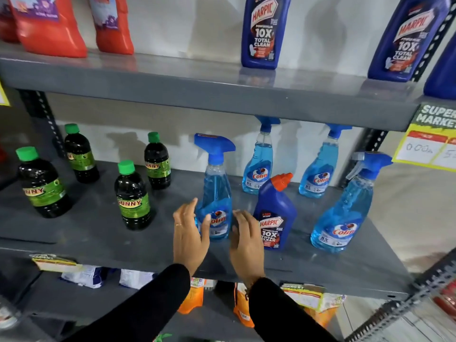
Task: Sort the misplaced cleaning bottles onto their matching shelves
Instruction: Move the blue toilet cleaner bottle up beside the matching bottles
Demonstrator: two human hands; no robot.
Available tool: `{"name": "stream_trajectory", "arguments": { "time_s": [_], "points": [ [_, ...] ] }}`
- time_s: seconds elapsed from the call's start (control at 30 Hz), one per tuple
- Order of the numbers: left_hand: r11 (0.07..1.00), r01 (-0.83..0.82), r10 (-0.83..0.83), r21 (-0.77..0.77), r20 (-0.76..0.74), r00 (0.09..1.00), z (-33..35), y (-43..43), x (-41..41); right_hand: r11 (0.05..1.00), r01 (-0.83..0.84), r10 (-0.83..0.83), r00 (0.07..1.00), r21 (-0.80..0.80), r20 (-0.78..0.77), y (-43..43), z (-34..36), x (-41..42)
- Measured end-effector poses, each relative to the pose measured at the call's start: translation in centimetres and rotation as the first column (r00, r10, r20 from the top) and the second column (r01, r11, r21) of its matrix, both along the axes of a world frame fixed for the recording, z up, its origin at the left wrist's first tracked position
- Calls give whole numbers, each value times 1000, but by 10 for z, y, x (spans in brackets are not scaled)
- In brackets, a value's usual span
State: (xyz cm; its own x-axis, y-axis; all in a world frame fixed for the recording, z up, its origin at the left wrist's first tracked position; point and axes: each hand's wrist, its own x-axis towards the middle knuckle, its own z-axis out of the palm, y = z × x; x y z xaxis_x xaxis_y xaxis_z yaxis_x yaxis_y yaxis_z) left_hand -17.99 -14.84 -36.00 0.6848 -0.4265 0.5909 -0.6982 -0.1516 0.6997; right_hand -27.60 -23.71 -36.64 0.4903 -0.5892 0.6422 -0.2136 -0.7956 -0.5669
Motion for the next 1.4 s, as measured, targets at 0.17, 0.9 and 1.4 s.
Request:
{"name": "stream_trajectory", "arguments": {
  "time_s": [0.17, 0.9, 1.4],
  "points": [
    [922, 383, -379, 47, -84, 922, -3, -25, -34, 934, 344, -346, 938, 95, 7, -16, -29, -41],
    [894, 241, -328, -378, -183, 927, 99, -7, -111, 983, -7, -32, 978, 183, 206, 24, 74, -94],
    [748, 511, -496, -423, 155, 855, 351, 2, -81, 998, -36, 58, 871, -55, 489, 7, 314, -65]
  ]
}}
